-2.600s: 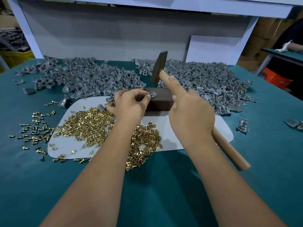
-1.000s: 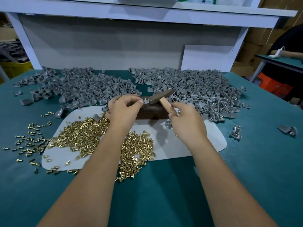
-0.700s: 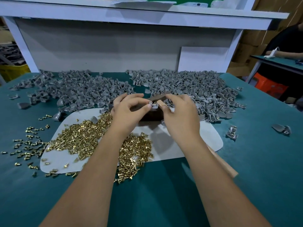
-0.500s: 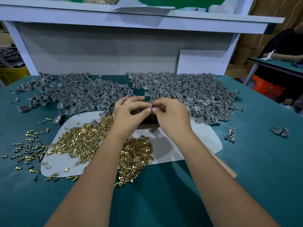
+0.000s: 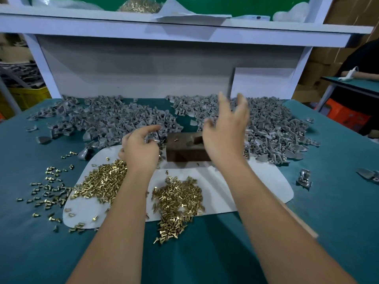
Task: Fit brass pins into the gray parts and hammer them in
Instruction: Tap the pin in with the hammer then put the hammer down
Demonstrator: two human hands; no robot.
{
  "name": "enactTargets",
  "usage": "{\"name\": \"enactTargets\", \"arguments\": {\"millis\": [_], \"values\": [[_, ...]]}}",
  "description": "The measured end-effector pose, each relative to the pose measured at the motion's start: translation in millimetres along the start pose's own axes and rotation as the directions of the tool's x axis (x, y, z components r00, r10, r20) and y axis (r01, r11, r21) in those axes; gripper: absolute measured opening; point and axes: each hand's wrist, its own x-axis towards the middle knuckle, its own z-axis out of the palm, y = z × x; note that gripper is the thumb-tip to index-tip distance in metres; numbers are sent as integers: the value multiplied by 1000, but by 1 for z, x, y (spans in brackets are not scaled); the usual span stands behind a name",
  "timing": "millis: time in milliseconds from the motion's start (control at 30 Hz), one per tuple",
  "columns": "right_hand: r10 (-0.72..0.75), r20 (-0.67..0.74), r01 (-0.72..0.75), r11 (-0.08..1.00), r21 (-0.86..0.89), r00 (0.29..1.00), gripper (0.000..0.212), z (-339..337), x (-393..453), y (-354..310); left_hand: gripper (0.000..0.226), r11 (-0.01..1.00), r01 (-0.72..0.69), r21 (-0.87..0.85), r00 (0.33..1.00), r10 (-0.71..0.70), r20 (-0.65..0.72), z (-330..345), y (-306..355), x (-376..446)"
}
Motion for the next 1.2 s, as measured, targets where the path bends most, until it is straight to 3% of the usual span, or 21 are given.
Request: {"name": "enactTargets", "arguments": {"millis": [133,200,333,467,567,667,767,933,1067,1200], "values": [[-220,95,216,975,44,971,30,25,-39,-5,63,983,-118,143,992,109,68,6,-6,3],[-340,195,344,939,14,920,24,32,-52,-3,62,951,-192,244,981,185,55,8,-9,5],[-432,261,454,891,-24,863,22,34,-61,-1,66,909,-227,349,972,231,31,7,-17,12],[-457,293,501,860,-94,840,45,38,-56,-2,68,903,-279,327,960,272,68,5,-20,15],[-416,418,515,842,-158,808,51,46,-56,-2,61,804,-225,550,973,210,91,1,-26,18],[-390,492,544,810,-218,778,51,51,-59,2,55,712,-120,691,987,10,162,-6,-31,21],[-417,452,542,819,-189,788,47,48,-56,3,56,760,-70,646,988,-36,149,-10,-33,23],[-450,385,540,826,-165,806,28,42,-55,3,40,791,-47,610,998,58,2,-10,-33,21],[-441,361,523,835,-172,822,26,43,-53,4,27,784,-64,617,992,118,-47,-11,-29,20],[-419,323,482,864,-145,849,32,44,-53,4,22,895,-171,412,969,227,-92,-7,-19,14]]}}
